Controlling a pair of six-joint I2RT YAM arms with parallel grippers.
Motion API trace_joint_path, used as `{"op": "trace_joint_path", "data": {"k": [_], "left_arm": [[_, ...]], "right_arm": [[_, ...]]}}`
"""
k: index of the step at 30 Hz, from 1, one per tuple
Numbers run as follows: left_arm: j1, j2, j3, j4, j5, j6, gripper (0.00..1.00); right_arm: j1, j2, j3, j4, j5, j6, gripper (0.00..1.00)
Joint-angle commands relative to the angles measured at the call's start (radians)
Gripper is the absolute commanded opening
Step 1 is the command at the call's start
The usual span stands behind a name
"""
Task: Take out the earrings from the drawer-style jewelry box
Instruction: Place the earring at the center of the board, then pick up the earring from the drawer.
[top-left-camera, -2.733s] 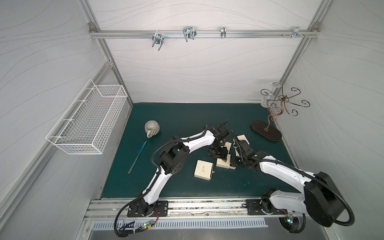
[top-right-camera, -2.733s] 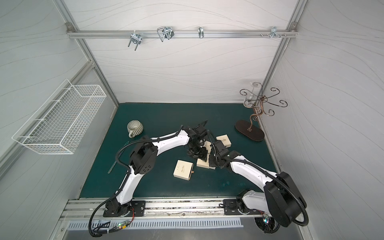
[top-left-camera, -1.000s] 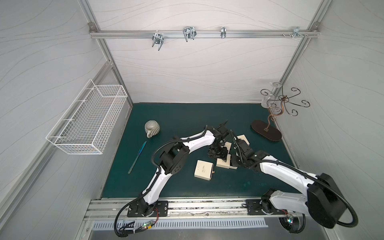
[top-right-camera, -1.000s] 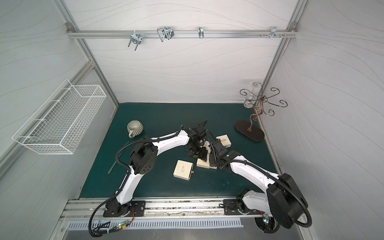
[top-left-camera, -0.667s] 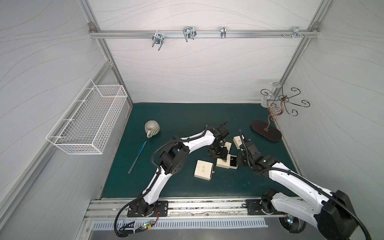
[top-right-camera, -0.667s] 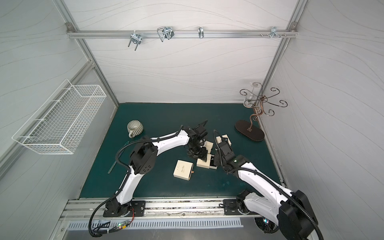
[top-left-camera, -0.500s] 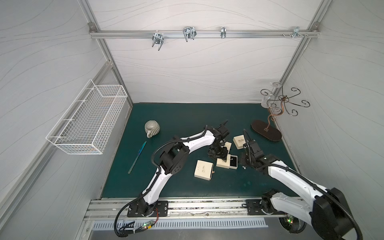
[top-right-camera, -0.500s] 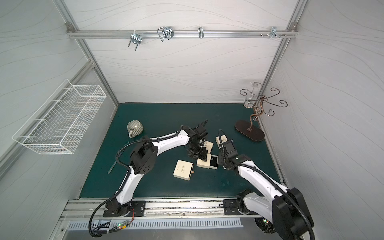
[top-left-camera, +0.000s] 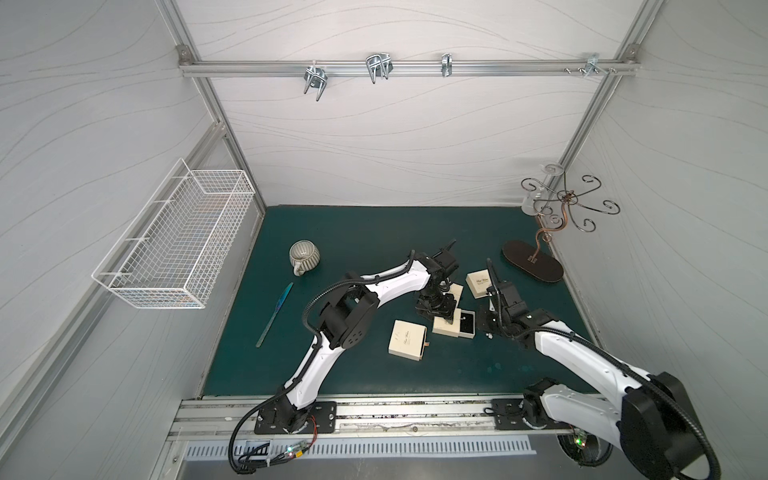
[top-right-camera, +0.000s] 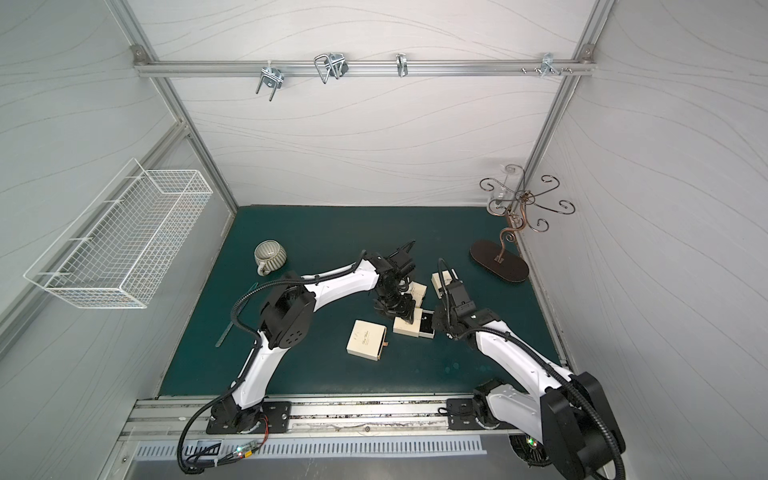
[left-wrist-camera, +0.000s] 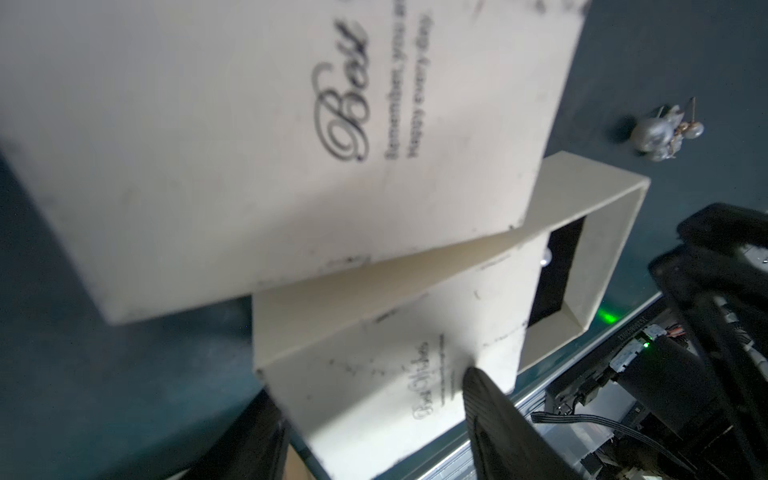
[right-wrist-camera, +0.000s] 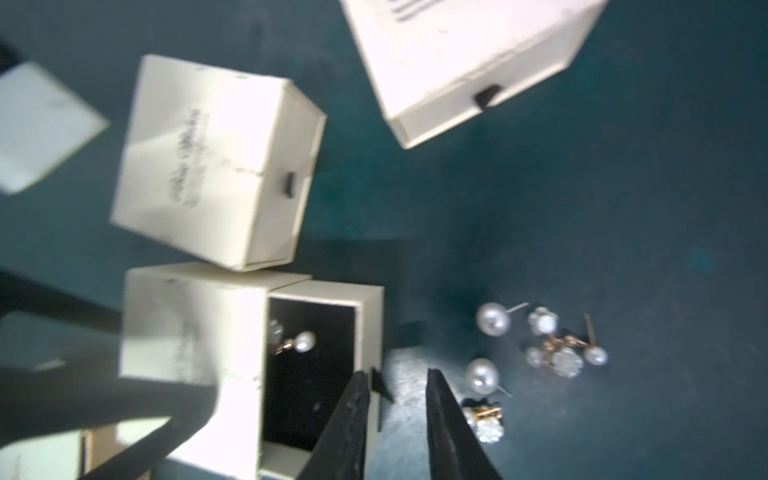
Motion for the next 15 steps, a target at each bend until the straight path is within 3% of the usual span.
{"op": "trace_joint_path", "data": {"k": [1,15], "left_arm": [[0.003,0.057,-0.012,-0.036,-0.086,0.008,0.66],[0.003,0.054,-0.016,-0.040,-0.083,0.009,0.66]], "right_arm": [[0.025,-0.004,-0.011,0.058,-0.058,-0.024,0.29],[0.039,0.150,0.041,0.124,-0.082,-0.023,0.29]]}}
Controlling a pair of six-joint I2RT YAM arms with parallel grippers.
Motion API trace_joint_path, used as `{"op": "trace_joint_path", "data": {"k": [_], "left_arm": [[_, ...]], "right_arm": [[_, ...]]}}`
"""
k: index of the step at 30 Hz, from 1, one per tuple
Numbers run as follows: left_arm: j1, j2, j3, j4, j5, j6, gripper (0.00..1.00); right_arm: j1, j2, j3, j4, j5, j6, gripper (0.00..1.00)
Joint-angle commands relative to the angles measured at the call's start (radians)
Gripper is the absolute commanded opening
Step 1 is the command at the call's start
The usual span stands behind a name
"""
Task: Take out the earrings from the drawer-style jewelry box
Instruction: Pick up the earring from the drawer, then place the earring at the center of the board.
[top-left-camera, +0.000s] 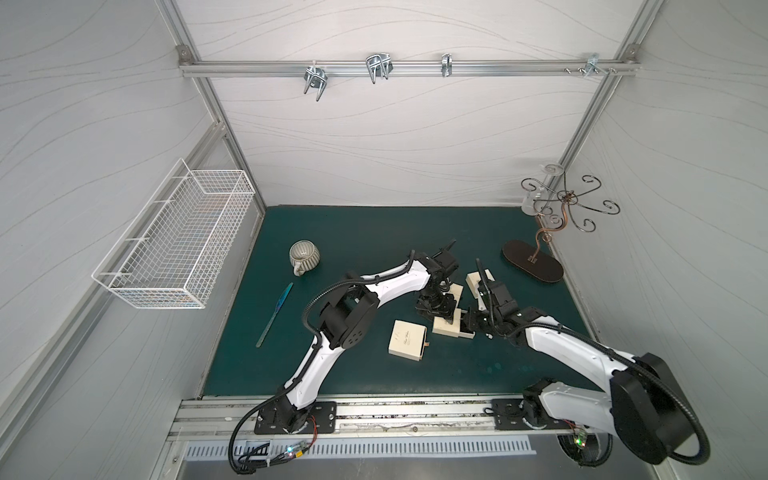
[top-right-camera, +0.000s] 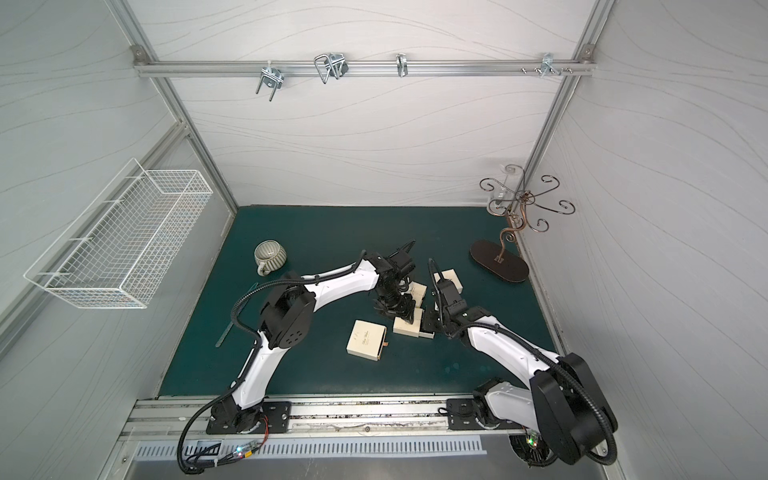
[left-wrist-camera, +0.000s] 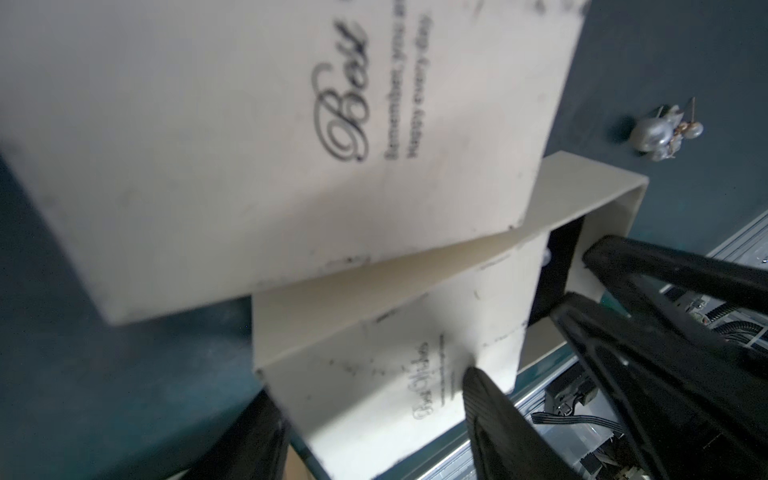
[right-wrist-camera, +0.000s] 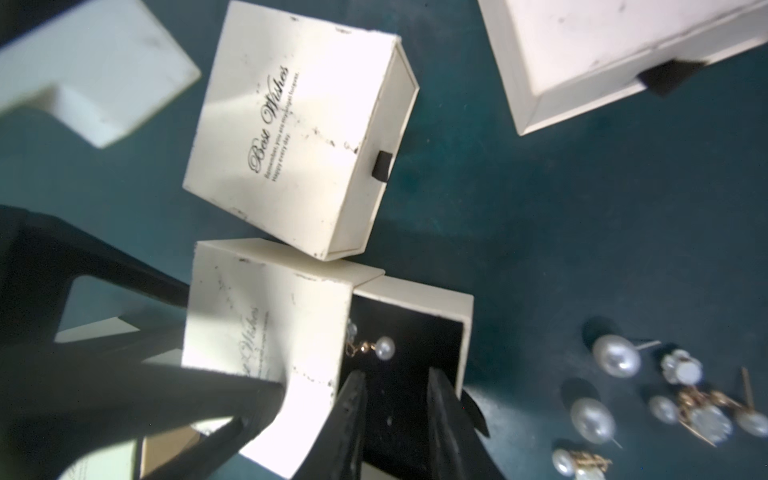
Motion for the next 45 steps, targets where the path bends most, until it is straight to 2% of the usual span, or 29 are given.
{"op": "trace_joint_path", "data": {"k": [1,11,17,20,33,37,40,45], "left_arm": [[0.003,0.054,-0.017,-0.040,-0.086,0.010,0.66],[0.003,0.056,-0.015,-0.041,-0.083,0.010,0.66],[0.003,0.054,-0.014,-0.045,-0.089,0.011,0.66],[0.003,0.054,-0.012,-0.046,-0.097,0.008,0.66],[0.003,0.062,-0.001,-0.057,-0.105,0.004,0.66],[0.002,0.060,-0.006,-0.056,-0.103,0.004,0.66],[0.001,0.050,-0.017,-0.044,-0.098,0.004,0.66],[0.000,0.028,-0.038,-0.011,-0.071,0.007,0.66]], "right_arm": [[0.005,0.046,0.034,0.022,0.001,-0.005,0.29],[0.007,0.112,0.038,0.038,-0.007,0.005,0.26],[0.006,0.133,0.041,0.045,0.003,0.002,0.10],[0.006,0.106,0.032,0.038,0.016,0.002,0.05],[0.005,-0.095,0.005,-0.070,0.128,0.001,0.05],[0.002,-0.136,0.005,-0.117,0.220,0.024,0.05],[-0.013,-0.151,0.000,-0.143,0.262,0.047,0.06],[-0.062,-0.108,-0.007,-0.141,0.225,0.063,0.07]]}}
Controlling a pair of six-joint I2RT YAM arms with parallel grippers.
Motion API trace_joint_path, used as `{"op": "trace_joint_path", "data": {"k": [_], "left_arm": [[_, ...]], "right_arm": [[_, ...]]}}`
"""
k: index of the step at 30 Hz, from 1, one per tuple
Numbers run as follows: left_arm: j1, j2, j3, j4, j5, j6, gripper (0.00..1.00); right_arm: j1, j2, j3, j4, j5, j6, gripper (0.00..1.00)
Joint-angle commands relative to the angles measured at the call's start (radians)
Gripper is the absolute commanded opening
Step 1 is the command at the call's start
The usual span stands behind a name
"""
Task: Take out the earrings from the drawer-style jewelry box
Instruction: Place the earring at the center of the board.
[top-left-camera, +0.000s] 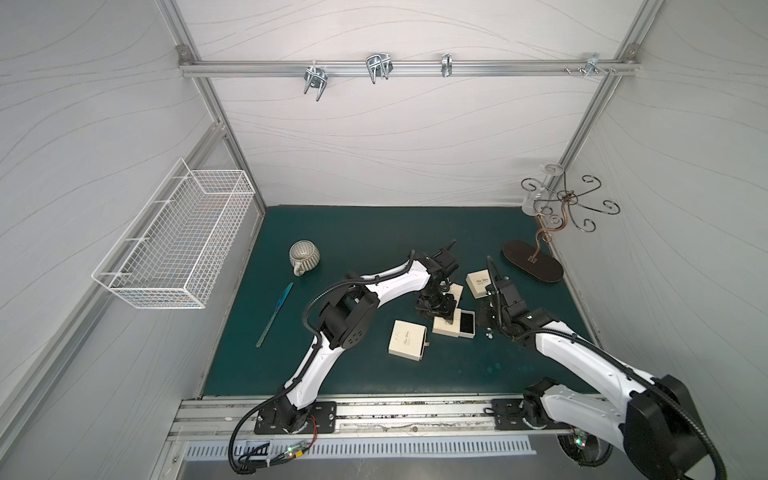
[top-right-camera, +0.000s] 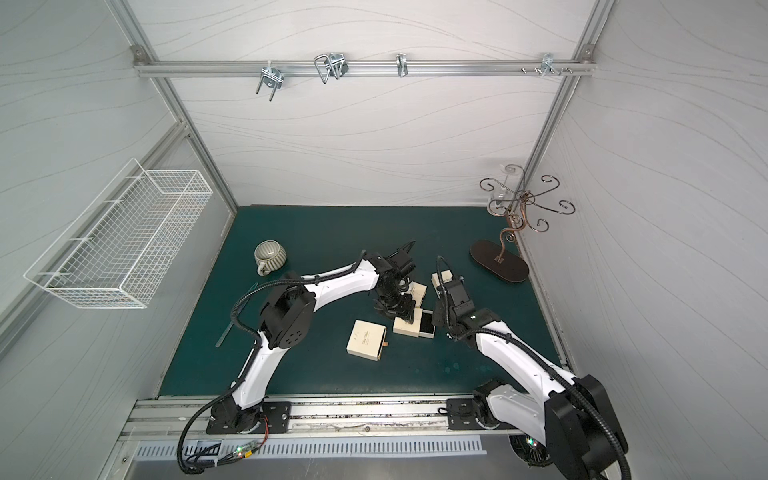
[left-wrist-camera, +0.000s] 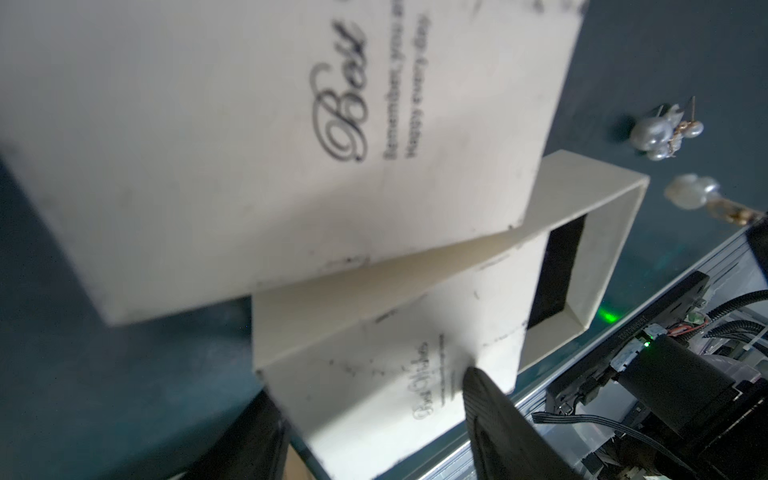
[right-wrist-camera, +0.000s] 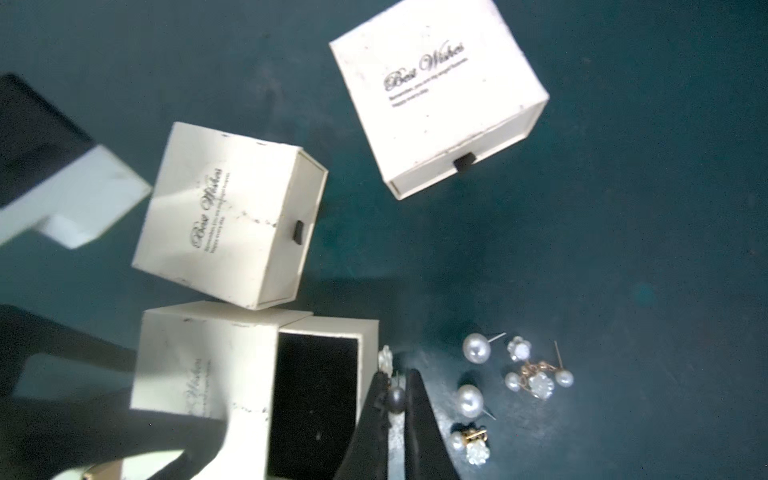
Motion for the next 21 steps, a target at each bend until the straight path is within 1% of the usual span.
{"op": "trace_joint_path", "data": {"k": [1,3,6,9,10,15,18,21], "left_arm": [[0.000,0.025,-0.039,-0.007,-0.066,0.005,0.66],[-0.001,0.017,-0.045,0.007,-0.056,0.008,0.66],[-0.001,0.010,-0.045,0.016,-0.049,0.014,0.66],[-0.003,0.006,-0.045,0.024,-0.042,0.018,0.66],[-0.003,0.003,-0.047,0.028,-0.040,0.018,0.66],[-0.004,-0.005,-0.056,0.051,-0.012,0.025,0.66],[-0.008,-0.004,-0.055,0.056,-0.003,0.029,0.66],[-0.012,-0.009,-0.057,0.059,0.000,0.034,0.66]], "right_arm": [[-0.025,0.032,-0.006,-0.037,0.006,0.026,0.08],[-0.026,0.055,0.001,-0.037,0.002,0.023,0.09],[-0.028,0.087,0.018,-0.048,-0.010,0.016,0.14],[-0.027,0.099,0.024,-0.054,-0.018,0.013,0.25],[-0.026,0.096,0.023,-0.052,-0.021,0.009,0.26],[0.004,0.105,0.026,-0.025,-0.089,-0.036,0.28],[0.042,0.131,0.044,-0.031,-0.089,-0.060,0.29],[0.054,0.146,0.050,-0.023,-0.105,-0.074,0.29]]}}
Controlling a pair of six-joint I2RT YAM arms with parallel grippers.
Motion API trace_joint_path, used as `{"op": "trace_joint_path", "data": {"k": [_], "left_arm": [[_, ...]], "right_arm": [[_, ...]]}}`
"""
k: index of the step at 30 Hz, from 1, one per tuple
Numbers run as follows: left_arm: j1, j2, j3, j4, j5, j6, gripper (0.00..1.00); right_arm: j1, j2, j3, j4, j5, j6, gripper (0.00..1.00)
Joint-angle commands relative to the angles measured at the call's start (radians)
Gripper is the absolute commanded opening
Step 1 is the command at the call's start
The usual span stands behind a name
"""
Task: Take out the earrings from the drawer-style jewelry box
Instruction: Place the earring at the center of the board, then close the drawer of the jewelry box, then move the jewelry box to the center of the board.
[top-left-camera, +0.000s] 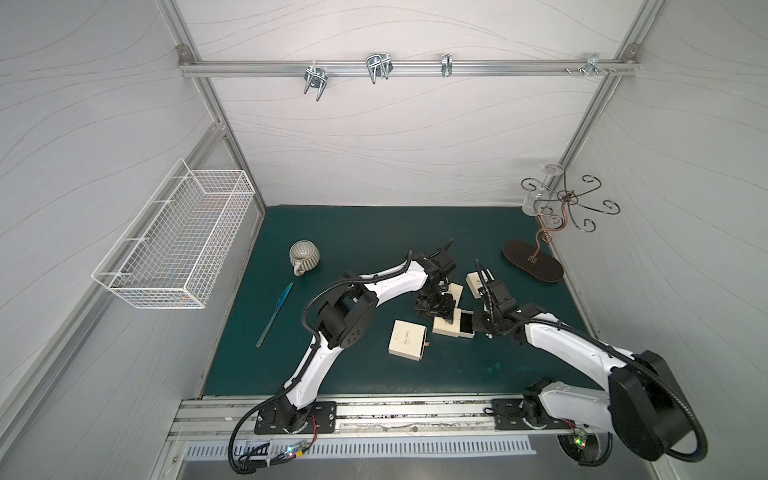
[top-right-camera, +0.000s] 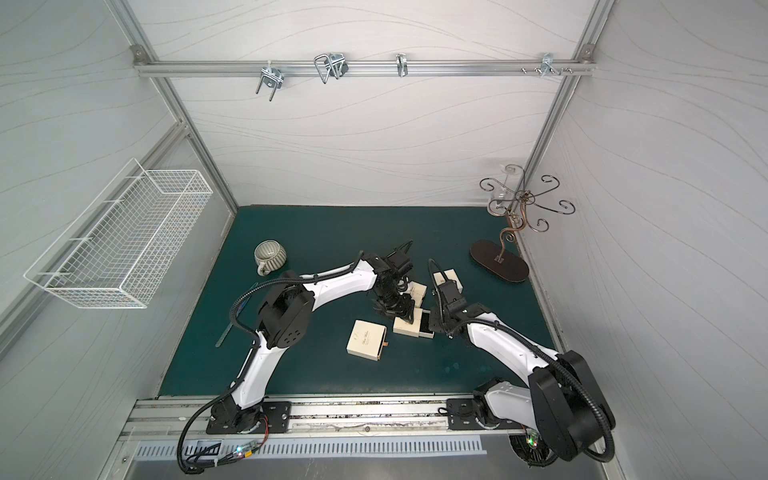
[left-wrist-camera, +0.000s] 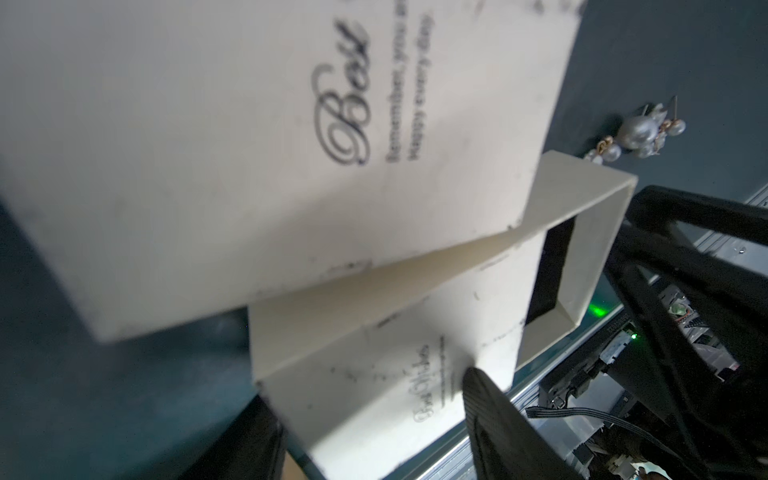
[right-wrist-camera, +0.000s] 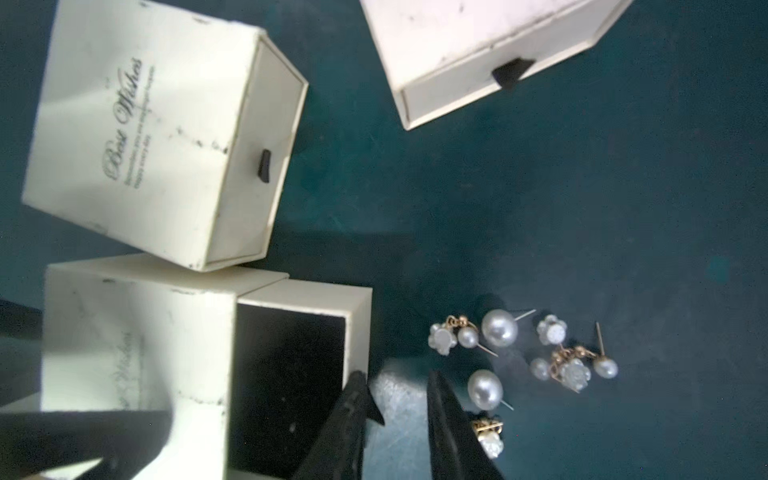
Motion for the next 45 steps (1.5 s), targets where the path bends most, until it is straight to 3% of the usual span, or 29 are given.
{"op": "trace_joint_path", "data": {"k": [1,9,18,25,30,34,40,45], "left_arm": [[-0.013,0.002,-0.025,0.021,-0.034,0.020,0.66],[-0.020,-0.009,-0.029,0.047,-0.008,0.036,0.66],[0.018,0.045,0.098,0.025,-0.035,-0.001,0.66],[0.075,0.066,0.196,-0.018,-0.212,-0.044,0.72],[0.082,-0.061,0.072,0.035,-0.324,-0.045,0.86],[0.082,-0.233,-0.111,0.047,-0.356,-0.036,0.91],[0.080,-0.512,-0.449,0.041,-0.310,-0.045,0.96],[0.076,-0.609,-0.614,-0.009,-0.202,-0.032,0.99]], "right_arm": [[0.018,0.016,0.025,0.005,-0.048,-0.034,0.29],[0.038,0.054,0.007,0.174,-0.272,-0.020,0.30],[0.053,0.225,0.214,0.124,-0.294,-0.036,0.31],[0.060,0.212,0.256,0.059,-0.153,-0.036,0.35],[0.074,0.100,0.207,0.009,-0.057,-0.045,0.39],[0.092,-0.007,0.143,0.018,-0.071,-0.048,0.40],[0.105,-0.036,0.106,0.011,-0.061,-0.054,0.41],[0.105,0.018,0.131,0.012,-0.081,-0.055,0.41]]}}
